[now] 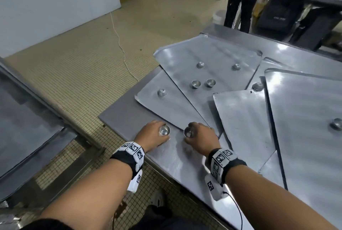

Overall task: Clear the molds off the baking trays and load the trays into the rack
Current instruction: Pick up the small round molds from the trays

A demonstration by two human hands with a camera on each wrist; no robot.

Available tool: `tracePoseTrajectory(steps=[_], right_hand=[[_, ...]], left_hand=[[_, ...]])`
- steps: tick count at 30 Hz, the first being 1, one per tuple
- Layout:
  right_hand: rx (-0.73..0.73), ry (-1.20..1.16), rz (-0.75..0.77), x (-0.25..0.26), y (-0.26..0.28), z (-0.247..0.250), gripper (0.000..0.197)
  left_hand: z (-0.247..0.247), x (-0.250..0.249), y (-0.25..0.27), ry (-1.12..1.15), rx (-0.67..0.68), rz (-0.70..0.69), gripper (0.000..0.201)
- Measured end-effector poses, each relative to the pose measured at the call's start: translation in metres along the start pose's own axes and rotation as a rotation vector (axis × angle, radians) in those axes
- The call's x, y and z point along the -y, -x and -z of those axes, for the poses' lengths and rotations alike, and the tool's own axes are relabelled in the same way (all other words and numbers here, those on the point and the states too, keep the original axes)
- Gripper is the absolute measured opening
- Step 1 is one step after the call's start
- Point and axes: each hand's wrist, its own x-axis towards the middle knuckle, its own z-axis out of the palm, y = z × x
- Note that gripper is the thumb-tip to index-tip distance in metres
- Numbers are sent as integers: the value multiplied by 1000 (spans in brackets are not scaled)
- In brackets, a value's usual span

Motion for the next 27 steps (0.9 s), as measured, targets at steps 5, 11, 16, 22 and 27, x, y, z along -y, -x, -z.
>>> tracePoseTrajectory(steps=[5, 11, 16, 22, 27], right_hand=[[-50, -34, -141, 10, -23, 8, 37], [-58, -107, -283, 7, -31, 6, 38], [-91, -137, -353, 7, -35, -3, 24], [-105, -179, -395, 10, -35, -4, 31], [-112, -191, -398, 11, -39, -2, 34]], left_hand=[[19, 10, -47, 22, 36, -86, 51], [25, 17, -89, 15, 89, -155, 52], [23, 21, -111, -47, 152, -189, 55], [14, 24, -124, -76, 212, -208, 58], [13, 26, -130, -56, 214, -221, 69]])
